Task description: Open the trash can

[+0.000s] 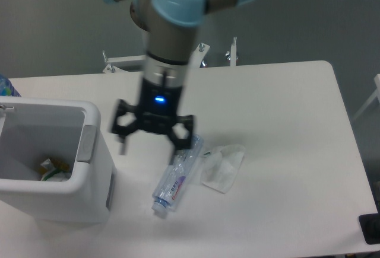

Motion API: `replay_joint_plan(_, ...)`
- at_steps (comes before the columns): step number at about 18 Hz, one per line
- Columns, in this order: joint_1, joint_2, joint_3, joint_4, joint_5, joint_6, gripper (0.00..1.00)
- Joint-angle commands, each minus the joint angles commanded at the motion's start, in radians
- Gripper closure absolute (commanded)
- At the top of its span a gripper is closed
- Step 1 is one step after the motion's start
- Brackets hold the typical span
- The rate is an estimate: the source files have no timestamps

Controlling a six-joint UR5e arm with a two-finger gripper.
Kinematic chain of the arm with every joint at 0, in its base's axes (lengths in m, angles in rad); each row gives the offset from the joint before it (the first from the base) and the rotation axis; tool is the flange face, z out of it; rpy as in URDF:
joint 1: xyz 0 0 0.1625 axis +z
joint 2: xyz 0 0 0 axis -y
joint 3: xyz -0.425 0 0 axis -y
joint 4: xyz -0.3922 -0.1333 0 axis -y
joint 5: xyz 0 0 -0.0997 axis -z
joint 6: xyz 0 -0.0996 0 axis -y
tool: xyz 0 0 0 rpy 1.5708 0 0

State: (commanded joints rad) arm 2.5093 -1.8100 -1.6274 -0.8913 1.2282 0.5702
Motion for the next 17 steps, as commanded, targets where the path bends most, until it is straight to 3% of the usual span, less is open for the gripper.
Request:
replay_joint_plan(2, 0.04, -0.029, 0.012, -0.003, 0.089, 0.089, 0.0)
replay_joint_plan(6, 0.103, -0.097, 0.064, -0.011, 0.122, 0.199, 0.0)
replay_joint_plan(11, 0.14, -0.12, 0.017, -0.009, 0.218, 0.521, 0.0)
replay_joint_plan(17, 0.14, -0.141, -0.005, -0.006, 0.267, 0.637, 0.0)
